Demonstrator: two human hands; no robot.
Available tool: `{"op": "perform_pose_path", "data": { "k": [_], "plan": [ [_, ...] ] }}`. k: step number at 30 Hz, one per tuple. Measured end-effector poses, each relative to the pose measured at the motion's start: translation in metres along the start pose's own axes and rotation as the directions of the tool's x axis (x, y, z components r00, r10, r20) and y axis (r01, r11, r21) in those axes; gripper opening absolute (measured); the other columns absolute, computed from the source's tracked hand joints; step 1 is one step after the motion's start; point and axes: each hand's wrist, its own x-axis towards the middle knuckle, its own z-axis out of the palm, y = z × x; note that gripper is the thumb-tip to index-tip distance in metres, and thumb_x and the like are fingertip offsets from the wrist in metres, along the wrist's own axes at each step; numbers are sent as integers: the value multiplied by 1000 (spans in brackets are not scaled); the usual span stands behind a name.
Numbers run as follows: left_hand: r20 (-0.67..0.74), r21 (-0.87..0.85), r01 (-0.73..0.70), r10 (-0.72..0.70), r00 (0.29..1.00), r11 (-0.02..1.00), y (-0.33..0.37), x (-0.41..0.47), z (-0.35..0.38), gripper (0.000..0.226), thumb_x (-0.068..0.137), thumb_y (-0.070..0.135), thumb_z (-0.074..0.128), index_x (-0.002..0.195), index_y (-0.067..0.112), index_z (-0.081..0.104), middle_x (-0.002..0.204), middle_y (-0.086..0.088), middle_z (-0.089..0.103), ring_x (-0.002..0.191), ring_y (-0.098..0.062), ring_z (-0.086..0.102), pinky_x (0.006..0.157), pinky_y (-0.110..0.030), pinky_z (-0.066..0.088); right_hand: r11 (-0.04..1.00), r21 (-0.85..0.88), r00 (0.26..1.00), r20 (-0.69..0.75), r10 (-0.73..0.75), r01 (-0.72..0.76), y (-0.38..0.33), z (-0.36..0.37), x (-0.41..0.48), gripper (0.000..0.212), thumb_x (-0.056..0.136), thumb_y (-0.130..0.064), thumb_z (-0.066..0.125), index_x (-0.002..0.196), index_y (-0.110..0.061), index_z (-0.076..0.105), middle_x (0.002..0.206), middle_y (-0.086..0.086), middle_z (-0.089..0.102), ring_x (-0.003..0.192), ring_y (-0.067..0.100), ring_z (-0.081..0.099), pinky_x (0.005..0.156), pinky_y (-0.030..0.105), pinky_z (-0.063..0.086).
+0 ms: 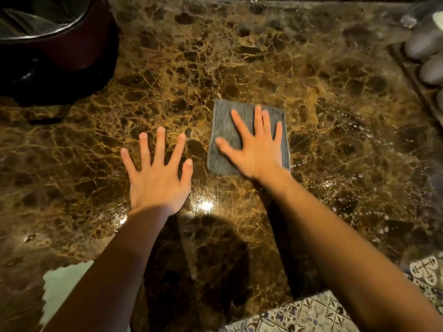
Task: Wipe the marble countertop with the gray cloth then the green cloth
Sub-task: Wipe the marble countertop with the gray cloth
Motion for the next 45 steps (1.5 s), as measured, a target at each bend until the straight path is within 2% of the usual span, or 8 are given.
{"op": "perform_pose_path", "data": {
  "k": [6, 13, 21, 25, 30, 34, 38, 45],
  "plan": [
    [-10, -11, 0, 0, 1000, 1000, 0, 1, 2, 60, 99, 60, 3, 157, 46, -10, 168, 2, -18, 154, -31, -20, 119, -66, -11, 1000, -2, 1000, 17, 26, -26, 8, -26, 101, 92, 81, -94, 13, 160, -49, 1, 171, 12, -12, 157, 28, -14, 122, 60, -11],
    [-1, -16, 1, -1, 1000, 1000, 0, 1, 1, 60, 100, 59, 4, 156, 45, -11, 168, 1, -21, 153, -31, -22, 119, -66, -11, 1000, -9, 1000, -16, -5, 4, 12, -23, 94, 89, 83, -92, 12, 160, -48, 3, 171, 13, -9, 157, 29, -10, 124, 58, -8],
    [-7, -2, -5, 5, 1000, 1000, 1, 0, 0, 60, 100, 60, 2, 157, 45, -9, 169, 1, -18, 154, -31, -20, 119, -66, -10, 999, -15, 998, -26, -51, 51, 22, 8, -51, 81, 91, -86, 14, 161, -46, -1, 171, 11, -12, 157, 25, -13, 125, 55, -6],
    [-11, 8, -5, 5, 1000, 1000, 0, 1, 0, 60, 100, 61, 3, 157, 45, -8, 169, 1, -16, 154, -32, -19, 119, -66, -10, 996, -20, 993, -81, -90, 88, 34, 30, -155, 77, 97, -77, 26, 163, -40, 10, 171, 15, 0, 158, 30, -3, 125, 59, 5],
    [-21, 9, -4, 4, 1000, 1000, -1, 1, 2, 60, 100, 61, 4, 157, 45, -7, 169, 1, -13, 155, -32, -16, 119, -66, -8, 998, -52, 999, -19, -38, 37, 41, 41, -209, 78, 96, -79, 24, 162, -43, 7, 172, 13, -2, 158, 31, -4, 123, 61, 9],
    [-23, 18, -11, 11, 1000, 1000, -1, 1, 2, 60, 100, 62, 4, 158, 45, -6, 170, 1, -11, 155, -32, -14, 120, -67, -7, 998, -51, 998, -24, -50, 49, 45, 30, -167, 79, 93, -82, 21, 161, -46, 2, 171, 13, -6, 158, 29, -10, 124, 61, 3],
    [-29, 15, -5, 5, 1000, 1000, -2, 1, 4, 60, 100, 63, 3, 157, 46, -5, 170, 1, -10, 155, -31, -14, 120, -66, -7, 1000, -12, 1000, 8, 23, -23, 53, 7, -72, 81, 89, -87, 17, 159, -51, -5, 171, 10, -14, 157, 25, -16, 124, 57, -8],
    [-35, 25, 1, 0, 999, 1000, -2, 2, 5, 60, 100, 63, 4, 157, 47, -4, 170, 2, -9, 155, -31, -13, 120, -66, -7, 998, 6, 997, 42, 69, -70, 66, -30, 74, 85, 85, -90, 16, 159, -50, 1, 171, 9, -13, 157, 26, -14, 122, 61, -11]
  ]
}}
